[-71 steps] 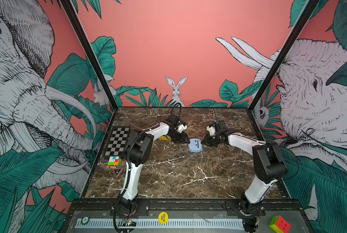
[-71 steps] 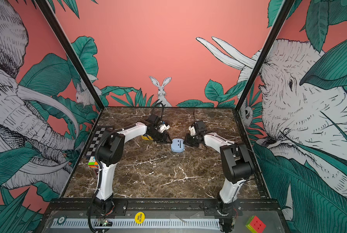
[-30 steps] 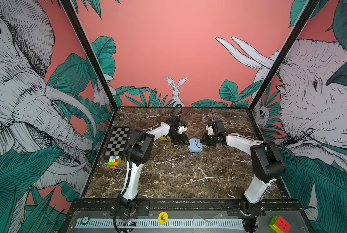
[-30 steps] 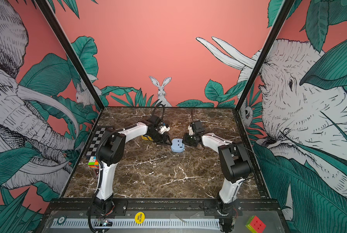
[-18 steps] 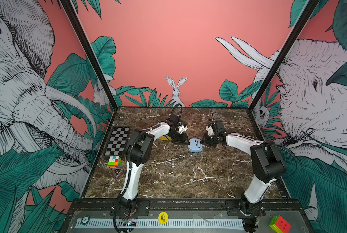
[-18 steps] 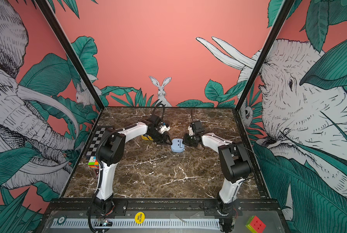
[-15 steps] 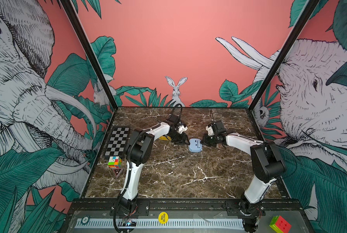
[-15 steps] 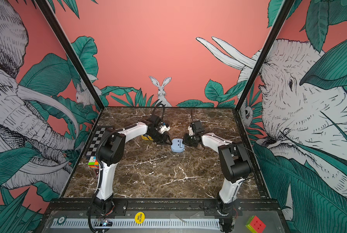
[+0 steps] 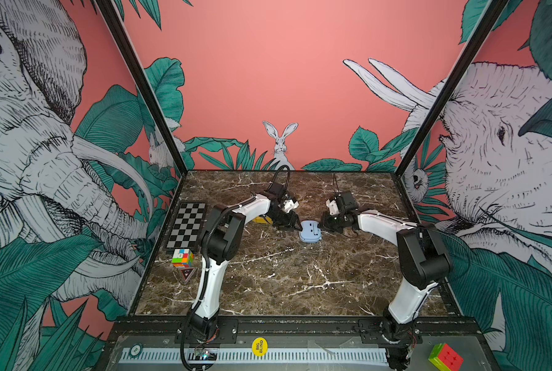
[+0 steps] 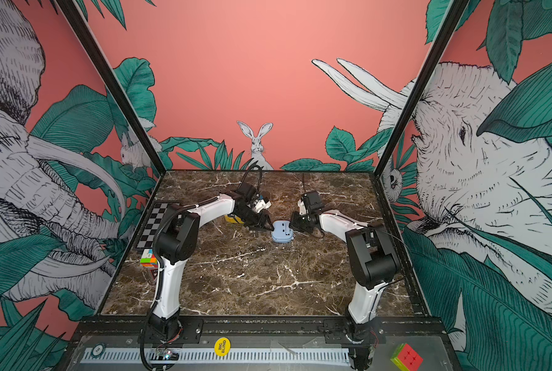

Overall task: Insert the battery into the alarm
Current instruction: Install the cover on the alarm.

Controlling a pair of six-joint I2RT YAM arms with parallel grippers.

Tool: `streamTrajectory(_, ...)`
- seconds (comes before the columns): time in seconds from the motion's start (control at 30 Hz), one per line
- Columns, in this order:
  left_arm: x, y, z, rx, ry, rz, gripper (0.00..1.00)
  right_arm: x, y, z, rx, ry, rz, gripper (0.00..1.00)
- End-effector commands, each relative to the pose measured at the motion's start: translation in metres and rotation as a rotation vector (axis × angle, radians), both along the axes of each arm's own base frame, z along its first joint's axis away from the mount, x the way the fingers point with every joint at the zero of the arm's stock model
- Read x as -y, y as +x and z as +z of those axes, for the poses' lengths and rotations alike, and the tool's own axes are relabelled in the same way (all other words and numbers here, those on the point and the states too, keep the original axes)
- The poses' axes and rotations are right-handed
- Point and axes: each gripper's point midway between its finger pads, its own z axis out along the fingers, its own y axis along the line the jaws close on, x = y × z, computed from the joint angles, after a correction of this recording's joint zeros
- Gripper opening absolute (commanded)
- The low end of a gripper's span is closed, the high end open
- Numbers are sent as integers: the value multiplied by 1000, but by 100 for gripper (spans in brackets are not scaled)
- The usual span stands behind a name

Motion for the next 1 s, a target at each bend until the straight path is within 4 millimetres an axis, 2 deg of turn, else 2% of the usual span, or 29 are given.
streamTrajectory(0.0,3,-1,5,2,-9,-22,51,-2,-1,0,-1,-22,24,0)
streamTrajectory(0.97,5,-2,0,-19,0,-32,51,-8,2,-4,-16,-22,39,0)
